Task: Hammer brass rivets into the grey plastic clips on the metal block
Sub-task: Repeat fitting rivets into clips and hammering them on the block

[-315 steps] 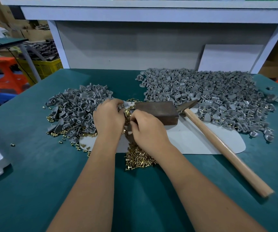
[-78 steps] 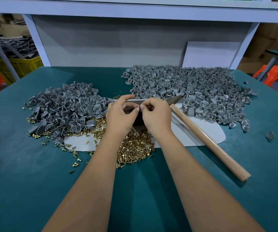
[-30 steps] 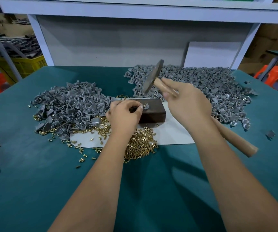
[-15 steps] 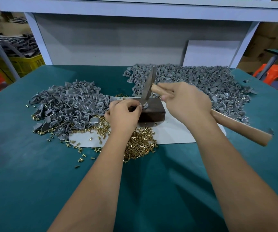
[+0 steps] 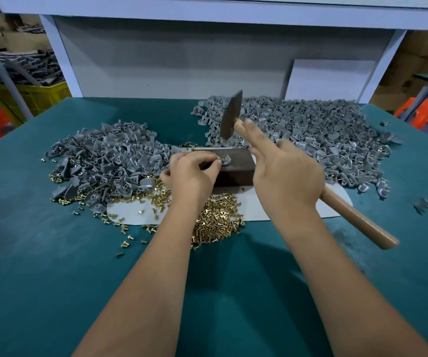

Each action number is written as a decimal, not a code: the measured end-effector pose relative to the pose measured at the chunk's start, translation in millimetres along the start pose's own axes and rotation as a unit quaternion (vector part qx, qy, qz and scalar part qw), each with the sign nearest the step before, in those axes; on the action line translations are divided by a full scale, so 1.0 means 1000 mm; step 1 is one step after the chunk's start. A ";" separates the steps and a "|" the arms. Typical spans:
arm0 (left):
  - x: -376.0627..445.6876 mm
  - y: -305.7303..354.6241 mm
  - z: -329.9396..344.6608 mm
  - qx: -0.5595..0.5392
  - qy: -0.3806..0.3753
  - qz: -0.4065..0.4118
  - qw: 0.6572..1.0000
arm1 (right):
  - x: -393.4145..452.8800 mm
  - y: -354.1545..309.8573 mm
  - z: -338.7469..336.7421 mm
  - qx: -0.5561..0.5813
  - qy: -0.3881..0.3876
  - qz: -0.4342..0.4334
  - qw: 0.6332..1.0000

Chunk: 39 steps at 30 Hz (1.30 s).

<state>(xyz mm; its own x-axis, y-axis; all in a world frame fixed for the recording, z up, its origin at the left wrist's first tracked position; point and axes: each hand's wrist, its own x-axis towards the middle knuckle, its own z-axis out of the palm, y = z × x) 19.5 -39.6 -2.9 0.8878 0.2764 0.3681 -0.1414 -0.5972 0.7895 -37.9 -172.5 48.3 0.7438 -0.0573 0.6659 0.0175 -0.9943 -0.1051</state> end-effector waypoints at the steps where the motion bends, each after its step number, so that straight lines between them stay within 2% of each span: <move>1: 0.000 0.000 0.000 0.003 0.001 0.000 1.000 | -0.002 -0.001 0.001 -0.020 -0.018 -0.013 1.000; 3: 0.000 -0.001 0.000 0.007 0.001 -0.004 1.000 | -0.006 -0.002 0.004 -0.036 -0.053 -0.018 0.998; 6: 0.001 -0.001 0.001 0.003 0.005 -0.001 1.000 | -0.007 -0.005 0.000 0.007 -0.015 0.007 1.000; 10: 0.000 0.000 0.001 -0.006 0.007 -0.008 1.000 | -0.009 -0.002 0.004 -0.028 -0.044 0.000 0.999; 13: 0.000 0.000 0.001 0.004 0.014 0.009 1.000 | -0.008 -0.009 0.000 0.024 -0.002 0.017 1.000; 16: -0.001 0.002 0.000 0.011 0.013 0.000 1.000 | -0.009 -0.007 0.004 -0.013 -0.050 0.006 0.999; 20: -0.001 0.002 0.001 0.015 0.015 0.010 1.000 | -0.007 -0.009 0.001 0.012 -0.004 0.034 0.999; 23: -0.002 0.003 0.000 0.000 0.017 0.000 1.000 | -0.007 -0.005 0.007 -0.013 -0.050 0.023 0.998; 27: -0.001 0.002 0.002 0.009 0.021 0.006 1.000 | -0.002 -0.010 0.001 -0.009 -0.027 0.048 0.998; 30: -0.001 0.002 0.001 0.007 0.023 0.002 1.000 | 0.000 -0.002 0.007 0.012 -0.056 0.033 0.998; 34: -0.001 0.002 0.003 0.013 0.020 0.003 1.000 | 0.002 -0.005 0.001 0.035 -0.015 0.055 0.998; 37: 0.000 0.002 0.002 0.025 0.017 -0.004 1.000 | 0.001 -0.002 0.007 0.010 -0.071 0.030 0.997; 39: 0.000 0.002 0.002 0.019 0.019 -0.004 1.000 | 0.000 -0.003 0.006 0.003 -0.061 0.043 0.997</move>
<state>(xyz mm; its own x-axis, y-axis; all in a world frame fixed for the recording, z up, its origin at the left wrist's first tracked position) 20.5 -42.4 -2.6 0.8712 0.3097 0.3809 -0.1172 -0.6222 0.7740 -33.6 -168.8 44.0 0.8180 -0.1300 0.5604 -0.0459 -0.9858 -0.1617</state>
